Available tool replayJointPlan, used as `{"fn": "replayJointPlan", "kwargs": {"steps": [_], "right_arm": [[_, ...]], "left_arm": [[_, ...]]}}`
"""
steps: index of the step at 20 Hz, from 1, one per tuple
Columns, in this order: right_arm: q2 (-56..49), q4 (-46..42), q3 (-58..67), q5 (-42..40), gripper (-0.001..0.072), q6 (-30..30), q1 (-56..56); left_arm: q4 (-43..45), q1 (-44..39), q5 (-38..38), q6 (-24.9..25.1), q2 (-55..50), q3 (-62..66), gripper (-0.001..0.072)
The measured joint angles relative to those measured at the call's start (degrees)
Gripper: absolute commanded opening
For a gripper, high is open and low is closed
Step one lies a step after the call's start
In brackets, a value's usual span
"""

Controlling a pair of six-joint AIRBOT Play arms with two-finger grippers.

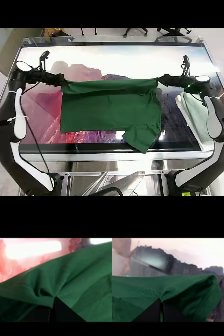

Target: Fold the shirts.

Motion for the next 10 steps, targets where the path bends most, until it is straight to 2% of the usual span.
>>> {"fn": "replayJointPlan", "kwargs": {"steps": [6,10], "right_arm": [[-1.75,-9.53,-0.37,3.58,0.0016,1.88,0.79],[-2.29,-12.55,-1.25,3.52,0.0018,2.36,1.64]], "left_arm": [[0.28,-0.07,-1.36,0.46,-7.67,7.10,0.0017],[0.33,-0.09,-0.63,0.83,-10.56,7.96,0.0020]]}}
